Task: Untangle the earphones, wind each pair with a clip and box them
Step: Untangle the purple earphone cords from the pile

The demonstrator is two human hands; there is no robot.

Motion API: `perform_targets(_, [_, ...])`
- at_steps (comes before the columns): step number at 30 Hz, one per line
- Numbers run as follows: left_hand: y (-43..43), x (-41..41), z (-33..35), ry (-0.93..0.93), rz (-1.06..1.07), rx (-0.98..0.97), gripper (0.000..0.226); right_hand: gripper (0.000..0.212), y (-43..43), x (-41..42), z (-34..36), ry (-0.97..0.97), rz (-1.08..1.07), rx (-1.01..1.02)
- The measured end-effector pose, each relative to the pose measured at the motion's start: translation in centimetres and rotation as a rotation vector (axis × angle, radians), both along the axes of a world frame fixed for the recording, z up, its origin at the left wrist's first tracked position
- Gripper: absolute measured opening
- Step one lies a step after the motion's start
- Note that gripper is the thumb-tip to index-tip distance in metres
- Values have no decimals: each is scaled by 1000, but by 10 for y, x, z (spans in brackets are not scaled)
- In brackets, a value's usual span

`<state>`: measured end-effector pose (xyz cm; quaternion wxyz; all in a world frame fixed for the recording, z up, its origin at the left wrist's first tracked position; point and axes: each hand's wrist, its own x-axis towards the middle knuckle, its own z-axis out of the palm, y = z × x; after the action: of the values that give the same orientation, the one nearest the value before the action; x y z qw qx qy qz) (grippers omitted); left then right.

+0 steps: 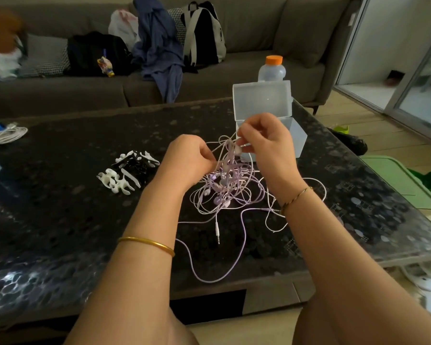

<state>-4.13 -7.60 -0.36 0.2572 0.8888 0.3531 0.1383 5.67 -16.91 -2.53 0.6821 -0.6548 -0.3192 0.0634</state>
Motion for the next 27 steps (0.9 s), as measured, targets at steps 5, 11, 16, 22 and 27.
perform_targets(5, [4,1,-8,-84,21,161,18,15,0,1,1,243,72,108])
perform_targets(11, [8,1,-3,-448,-31,-16,27,16,1,0,0,72,159,-20])
perform_targets(16, [7,2,-8,-325,-152,-50,18,18,0,-2,2,-86,223,-43])
perform_targets(22, [11,1,-9,-332,-59,1,7,21,-2,1,3,38,150,-5])
perform_targets(27, [14,1,-8,-329,106,-187,8,21,-3,0,5,178,187,77])
